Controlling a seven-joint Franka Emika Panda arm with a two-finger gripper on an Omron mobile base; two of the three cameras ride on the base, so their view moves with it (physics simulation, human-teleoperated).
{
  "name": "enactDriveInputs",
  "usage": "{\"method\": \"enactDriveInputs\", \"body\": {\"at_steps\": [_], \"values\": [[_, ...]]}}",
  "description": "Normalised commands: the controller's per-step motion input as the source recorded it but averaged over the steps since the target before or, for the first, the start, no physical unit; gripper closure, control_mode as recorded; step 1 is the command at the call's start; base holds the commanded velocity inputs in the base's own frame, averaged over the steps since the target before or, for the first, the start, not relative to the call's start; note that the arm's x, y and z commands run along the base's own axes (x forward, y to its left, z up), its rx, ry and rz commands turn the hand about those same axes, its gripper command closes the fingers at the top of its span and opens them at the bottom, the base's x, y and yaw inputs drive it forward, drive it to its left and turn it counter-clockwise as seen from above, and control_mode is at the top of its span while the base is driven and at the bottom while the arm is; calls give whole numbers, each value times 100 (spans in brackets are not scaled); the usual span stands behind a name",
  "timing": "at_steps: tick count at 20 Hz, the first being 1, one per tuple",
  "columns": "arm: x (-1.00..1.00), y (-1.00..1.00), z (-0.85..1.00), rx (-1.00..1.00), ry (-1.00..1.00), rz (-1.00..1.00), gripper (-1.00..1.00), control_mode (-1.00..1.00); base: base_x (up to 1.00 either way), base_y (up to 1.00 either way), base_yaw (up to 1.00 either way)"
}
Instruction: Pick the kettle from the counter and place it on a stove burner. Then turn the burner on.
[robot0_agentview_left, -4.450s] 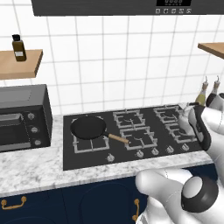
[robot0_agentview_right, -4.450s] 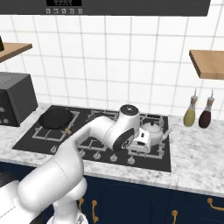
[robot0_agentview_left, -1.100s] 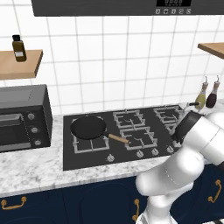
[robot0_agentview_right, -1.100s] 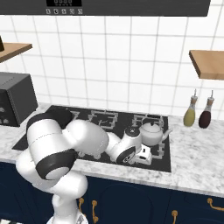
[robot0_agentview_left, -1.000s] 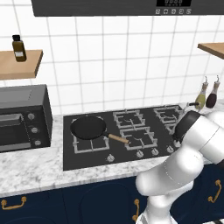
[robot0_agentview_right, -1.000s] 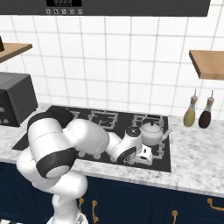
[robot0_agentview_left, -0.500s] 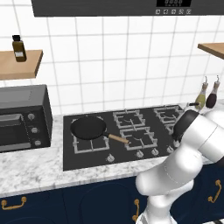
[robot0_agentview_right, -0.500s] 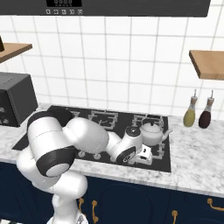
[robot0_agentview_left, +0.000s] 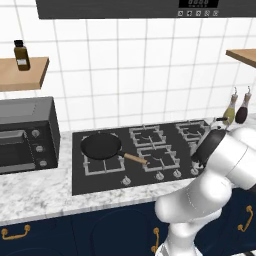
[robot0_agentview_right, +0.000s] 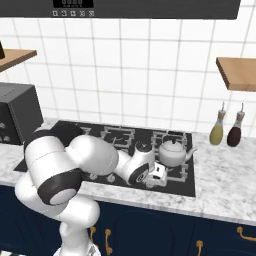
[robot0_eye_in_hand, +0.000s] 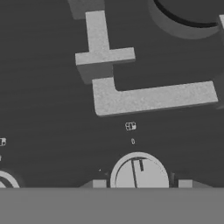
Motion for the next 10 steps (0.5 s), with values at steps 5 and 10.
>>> {"method": "enactDriveInputs", "body": {"at_steps": [5,10], "values": [[-18,43,-19,0,5,0,100,-100,0,0,0],[-3,10,-28,0,5,11,100,-100,0,0,0]]}}
